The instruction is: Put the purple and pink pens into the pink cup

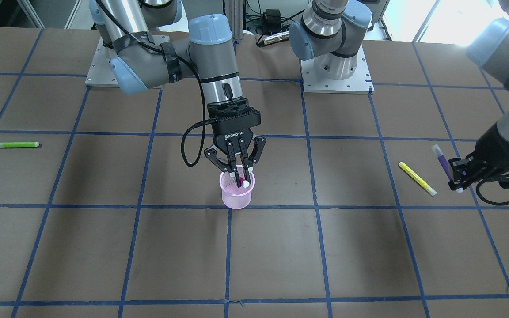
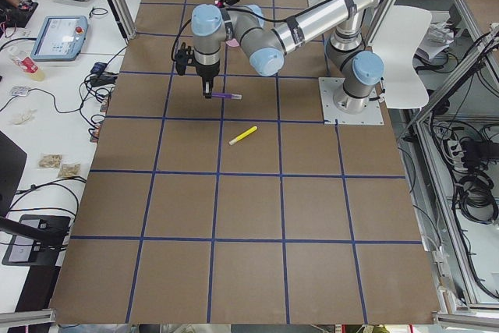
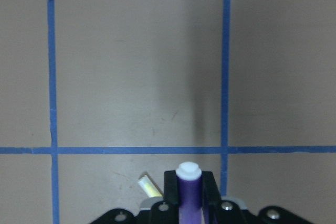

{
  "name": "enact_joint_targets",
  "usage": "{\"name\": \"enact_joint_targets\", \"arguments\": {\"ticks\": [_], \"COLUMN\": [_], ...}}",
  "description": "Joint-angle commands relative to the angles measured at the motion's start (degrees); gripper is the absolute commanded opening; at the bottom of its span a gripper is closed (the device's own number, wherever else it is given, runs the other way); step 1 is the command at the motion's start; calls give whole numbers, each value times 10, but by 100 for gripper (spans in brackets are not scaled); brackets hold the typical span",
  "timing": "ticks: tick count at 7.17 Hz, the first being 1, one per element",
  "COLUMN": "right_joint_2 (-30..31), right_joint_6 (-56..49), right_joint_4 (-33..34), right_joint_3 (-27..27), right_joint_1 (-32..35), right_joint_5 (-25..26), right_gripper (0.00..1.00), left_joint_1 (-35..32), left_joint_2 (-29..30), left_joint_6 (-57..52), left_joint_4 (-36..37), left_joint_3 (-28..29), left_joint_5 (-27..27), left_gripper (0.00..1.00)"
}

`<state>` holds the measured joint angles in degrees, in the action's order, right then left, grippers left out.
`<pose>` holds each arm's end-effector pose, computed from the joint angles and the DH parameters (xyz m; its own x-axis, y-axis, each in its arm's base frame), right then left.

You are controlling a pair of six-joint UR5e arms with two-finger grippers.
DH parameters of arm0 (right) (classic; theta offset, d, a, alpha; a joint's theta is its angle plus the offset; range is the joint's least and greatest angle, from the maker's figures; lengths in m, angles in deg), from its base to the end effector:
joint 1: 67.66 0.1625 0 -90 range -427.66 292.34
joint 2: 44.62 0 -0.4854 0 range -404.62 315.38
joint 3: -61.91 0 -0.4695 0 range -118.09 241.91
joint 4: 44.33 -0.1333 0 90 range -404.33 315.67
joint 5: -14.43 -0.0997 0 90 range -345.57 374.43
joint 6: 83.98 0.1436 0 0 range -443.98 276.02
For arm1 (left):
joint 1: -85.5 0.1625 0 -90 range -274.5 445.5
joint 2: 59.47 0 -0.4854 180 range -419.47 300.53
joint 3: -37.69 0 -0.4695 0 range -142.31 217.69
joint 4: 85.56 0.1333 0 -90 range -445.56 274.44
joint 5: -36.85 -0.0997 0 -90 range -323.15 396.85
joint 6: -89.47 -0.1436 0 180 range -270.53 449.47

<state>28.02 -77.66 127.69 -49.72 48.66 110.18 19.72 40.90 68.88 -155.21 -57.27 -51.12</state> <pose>0.4081 -0.5569 0.2940 -0.9522 -0.3054 -0.0023 -0.2206 0.6931 -0.6863 0.1413 -0.6514 0.3816 -0.9981 -0.0617 0.0023 -0.0616 0.9936 -0.0943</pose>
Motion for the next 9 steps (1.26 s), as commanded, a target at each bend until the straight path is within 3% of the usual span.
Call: {"name": "enact_joint_targets", "arguments": {"ticks": [1, 3, 5, 7, 9], "right_joint_2": [-7, -7, -7, -5, 17], "right_joint_6": [4, 5, 5, 11, 10], "right_joint_4": [9, 10, 12, -15, -164], "right_joint_3": [-21, -53, -47, -7, 62], "right_joint_1": [3, 3, 2, -16, -61], "right_joint_5": [11, 8, 3, 5, 2], "right_gripper": [0, 0, 100, 100, 100], "left_joint_1": [-53, -99, -150, -177, -210], "left_joint_2": [-31, -45, -50, -46, -32], "left_joint_6": [79, 128, 167, 197, 235], "left_joint_4": [-13, -12, 25, 55, 129], "left_joint_3": [-1, -2, -9, -11, -15], "left_joint_5": [6, 9, 36, 39, 39], "left_gripper": [0, 0, 0, 0, 0]}}
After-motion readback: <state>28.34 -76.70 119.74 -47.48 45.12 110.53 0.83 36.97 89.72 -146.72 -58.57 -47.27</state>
